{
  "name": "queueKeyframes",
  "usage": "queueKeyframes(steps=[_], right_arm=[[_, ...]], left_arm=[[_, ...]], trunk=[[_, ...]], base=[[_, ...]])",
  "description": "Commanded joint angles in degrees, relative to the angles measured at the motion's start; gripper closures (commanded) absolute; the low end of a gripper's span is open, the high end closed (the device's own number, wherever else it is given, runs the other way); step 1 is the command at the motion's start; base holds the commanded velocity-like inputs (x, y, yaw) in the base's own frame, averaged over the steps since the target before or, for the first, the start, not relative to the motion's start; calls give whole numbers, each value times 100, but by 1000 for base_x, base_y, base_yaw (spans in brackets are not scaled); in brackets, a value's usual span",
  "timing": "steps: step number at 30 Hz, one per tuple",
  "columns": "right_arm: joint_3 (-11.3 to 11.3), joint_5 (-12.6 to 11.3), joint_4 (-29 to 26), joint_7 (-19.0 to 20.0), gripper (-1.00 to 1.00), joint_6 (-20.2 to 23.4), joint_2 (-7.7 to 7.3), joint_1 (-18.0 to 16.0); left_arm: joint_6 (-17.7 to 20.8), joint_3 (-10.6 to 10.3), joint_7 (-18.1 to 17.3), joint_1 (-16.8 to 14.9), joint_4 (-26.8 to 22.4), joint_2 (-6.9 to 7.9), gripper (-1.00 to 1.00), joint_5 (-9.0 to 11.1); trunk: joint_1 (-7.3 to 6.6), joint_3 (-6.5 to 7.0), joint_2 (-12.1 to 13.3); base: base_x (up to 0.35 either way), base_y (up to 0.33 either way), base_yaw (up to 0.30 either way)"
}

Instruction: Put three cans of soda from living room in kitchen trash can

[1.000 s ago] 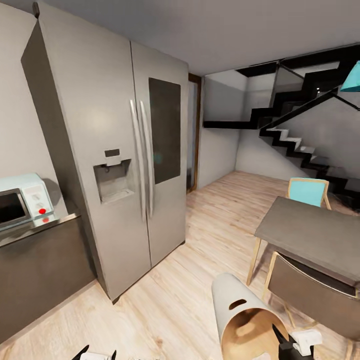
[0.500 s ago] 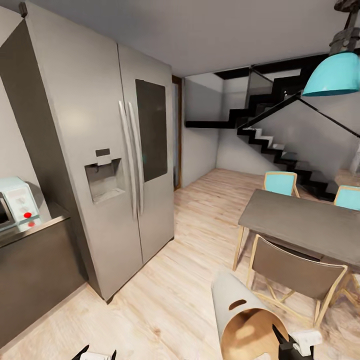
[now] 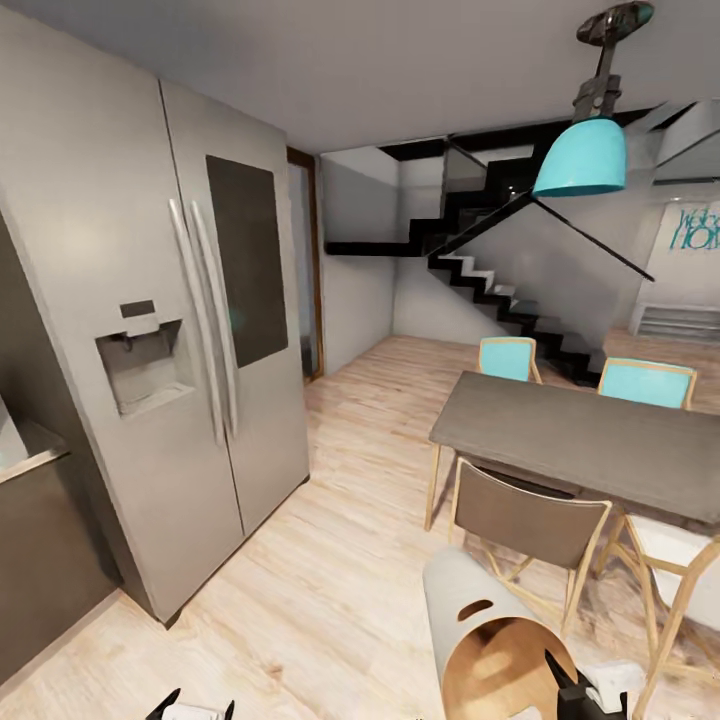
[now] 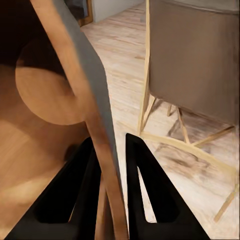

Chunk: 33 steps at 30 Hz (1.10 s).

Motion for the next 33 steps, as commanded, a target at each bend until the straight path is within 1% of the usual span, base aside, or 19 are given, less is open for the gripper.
queueKeyframes(steps=[1,33], right_arm=[[-7,-56,-12,34,100,4,1,-2],[-7,-63,-10,34,100,4,1,-2]], left_arm=[[0,-1,0,0,0,0,-100,0],[-3,-3,-1,0,0,0,-100,-1]], trunk=[[0,1,-1],[0,1,-1]], base=[[0,-277,-252],[0,-282,-252]])
